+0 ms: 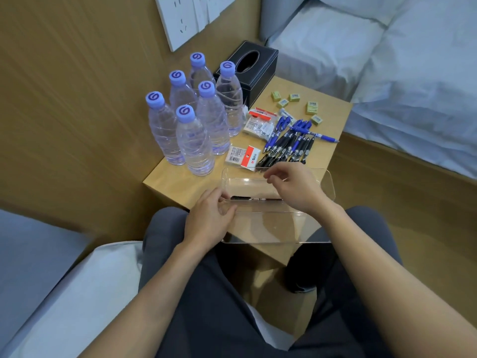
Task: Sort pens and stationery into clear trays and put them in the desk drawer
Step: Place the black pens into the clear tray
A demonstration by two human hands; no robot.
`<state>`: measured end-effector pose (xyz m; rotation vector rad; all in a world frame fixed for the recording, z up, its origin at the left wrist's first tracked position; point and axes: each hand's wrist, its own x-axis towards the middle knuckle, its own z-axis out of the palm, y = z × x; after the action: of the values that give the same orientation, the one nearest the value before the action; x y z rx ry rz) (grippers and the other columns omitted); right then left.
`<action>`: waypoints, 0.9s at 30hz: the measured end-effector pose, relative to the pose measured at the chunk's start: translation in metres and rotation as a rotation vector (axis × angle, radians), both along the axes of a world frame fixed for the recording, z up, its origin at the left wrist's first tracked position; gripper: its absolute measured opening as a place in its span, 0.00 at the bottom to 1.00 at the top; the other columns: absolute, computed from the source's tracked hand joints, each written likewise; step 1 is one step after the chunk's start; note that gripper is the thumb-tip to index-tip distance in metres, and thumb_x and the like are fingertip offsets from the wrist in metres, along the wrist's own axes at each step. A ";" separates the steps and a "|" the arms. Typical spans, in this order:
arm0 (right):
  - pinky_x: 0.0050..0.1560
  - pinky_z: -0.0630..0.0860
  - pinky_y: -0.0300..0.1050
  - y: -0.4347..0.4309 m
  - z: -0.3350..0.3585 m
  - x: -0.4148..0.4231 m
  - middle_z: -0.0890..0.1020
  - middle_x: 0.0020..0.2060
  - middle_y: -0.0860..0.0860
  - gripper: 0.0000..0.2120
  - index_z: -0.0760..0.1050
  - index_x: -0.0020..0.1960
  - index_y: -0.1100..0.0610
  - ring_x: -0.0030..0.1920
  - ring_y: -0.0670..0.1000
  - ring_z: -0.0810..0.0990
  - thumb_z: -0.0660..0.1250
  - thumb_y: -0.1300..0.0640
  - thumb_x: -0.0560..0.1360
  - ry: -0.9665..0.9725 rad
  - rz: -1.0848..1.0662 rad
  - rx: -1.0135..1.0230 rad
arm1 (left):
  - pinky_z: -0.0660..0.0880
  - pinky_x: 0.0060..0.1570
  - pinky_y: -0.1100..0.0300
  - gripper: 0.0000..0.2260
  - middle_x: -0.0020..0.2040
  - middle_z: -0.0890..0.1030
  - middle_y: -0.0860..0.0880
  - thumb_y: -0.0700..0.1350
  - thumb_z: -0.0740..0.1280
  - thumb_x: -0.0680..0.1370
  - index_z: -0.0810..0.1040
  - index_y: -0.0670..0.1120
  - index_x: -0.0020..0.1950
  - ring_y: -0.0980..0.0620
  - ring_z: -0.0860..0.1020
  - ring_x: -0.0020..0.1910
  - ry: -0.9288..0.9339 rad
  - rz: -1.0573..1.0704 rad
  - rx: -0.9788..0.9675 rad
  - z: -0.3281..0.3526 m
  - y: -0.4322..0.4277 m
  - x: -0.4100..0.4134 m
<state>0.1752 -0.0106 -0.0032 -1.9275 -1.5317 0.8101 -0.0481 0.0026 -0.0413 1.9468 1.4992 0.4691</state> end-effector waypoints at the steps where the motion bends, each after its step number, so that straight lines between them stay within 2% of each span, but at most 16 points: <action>1: 0.52 0.77 0.42 -0.002 0.001 0.004 0.85 0.46 0.46 0.11 0.84 0.53 0.54 0.50 0.46 0.81 0.63 0.62 0.79 0.012 -0.024 0.010 | 0.77 0.45 0.54 0.06 0.49 0.77 0.57 0.52 0.70 0.76 0.77 0.54 0.51 0.55 0.77 0.46 0.021 -0.025 0.005 0.001 0.002 -0.002; 4: 0.50 0.77 0.42 -0.008 0.004 0.011 0.84 0.44 0.45 0.12 0.83 0.51 0.53 0.48 0.46 0.81 0.62 0.63 0.79 0.064 -0.105 0.041 | 0.75 0.55 0.51 0.05 0.46 0.79 0.58 0.51 0.69 0.76 0.79 0.56 0.51 0.56 0.77 0.49 0.080 -0.129 0.054 0.003 0.012 -0.012; 7: 0.45 0.76 0.39 -0.014 0.006 0.013 0.84 0.43 0.45 0.13 0.83 0.50 0.53 0.45 0.45 0.81 0.61 0.64 0.79 0.072 -0.155 0.083 | 0.68 0.64 0.50 0.15 0.55 0.76 0.58 0.56 0.65 0.77 0.76 0.58 0.63 0.55 0.73 0.58 0.159 -0.242 0.076 0.003 0.020 -0.024; 10: 0.44 0.78 0.42 -0.013 0.007 0.018 0.83 0.44 0.44 0.14 0.83 0.47 0.53 0.44 0.47 0.81 0.61 0.65 0.78 0.068 -0.227 0.113 | 0.66 0.68 0.53 0.25 0.65 0.72 0.58 0.56 0.64 0.78 0.66 0.58 0.74 0.55 0.70 0.65 0.118 -0.278 0.075 0.004 0.019 -0.027; 14: 0.44 0.78 0.43 0.000 0.009 0.040 0.83 0.46 0.48 0.13 0.83 0.47 0.54 0.42 0.48 0.81 0.60 0.65 0.76 0.017 -0.381 0.146 | 0.69 0.68 0.50 0.31 0.70 0.72 0.56 0.56 0.67 0.77 0.58 0.60 0.76 0.54 0.71 0.68 -0.017 -0.143 -0.025 0.001 0.018 -0.019; 16: 0.43 0.78 0.43 0.013 0.008 0.054 0.83 0.44 0.49 0.12 0.82 0.48 0.56 0.40 0.46 0.79 0.60 0.65 0.76 -0.026 -0.427 0.090 | 0.71 0.67 0.48 0.32 0.71 0.73 0.55 0.57 0.68 0.76 0.56 0.62 0.76 0.52 0.72 0.69 -0.021 -0.129 -0.050 0.000 0.021 -0.019; 20: 0.48 0.80 0.52 0.043 -0.008 0.075 0.82 0.40 0.52 0.08 0.79 0.46 0.57 0.41 0.53 0.80 0.61 0.60 0.76 -0.146 -0.429 -0.122 | 0.71 0.64 0.53 0.31 0.68 0.72 0.60 0.56 0.69 0.75 0.59 0.64 0.75 0.54 0.72 0.67 0.005 -0.189 -0.033 -0.001 0.023 -0.017; 23: 0.48 0.74 0.53 0.055 -0.021 0.080 0.77 0.34 0.52 0.06 0.74 0.40 0.57 0.36 0.54 0.74 0.62 0.58 0.75 -0.154 -0.449 -0.270 | 0.68 0.69 0.54 0.31 0.73 0.70 0.59 0.57 0.69 0.76 0.60 0.62 0.77 0.56 0.69 0.71 -0.006 -0.168 -0.004 -0.002 0.023 -0.015; 25: 0.52 0.74 0.55 0.059 -0.025 0.079 0.76 0.34 0.52 0.07 0.70 0.38 0.55 0.37 0.55 0.75 0.63 0.57 0.75 -0.138 -0.482 -0.319 | 0.64 0.73 0.54 0.36 0.77 0.65 0.59 0.59 0.68 0.76 0.55 0.61 0.80 0.57 0.64 0.75 0.017 -0.185 0.020 -0.005 0.023 -0.015; 27: 0.58 0.75 0.57 0.063 -0.027 0.076 0.78 0.38 0.53 0.05 0.71 0.41 0.56 0.43 0.57 0.78 0.64 0.56 0.75 -0.126 -0.526 -0.345 | 0.63 0.75 0.53 0.39 0.80 0.61 0.59 0.61 0.66 0.75 0.48 0.61 0.81 0.56 0.61 0.78 0.048 -0.209 0.015 -0.008 0.024 -0.015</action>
<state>0.2517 0.0522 -0.0298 -2.5192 -0.9060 0.7568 -0.0628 0.0263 -0.0497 2.1127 1.3054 0.3446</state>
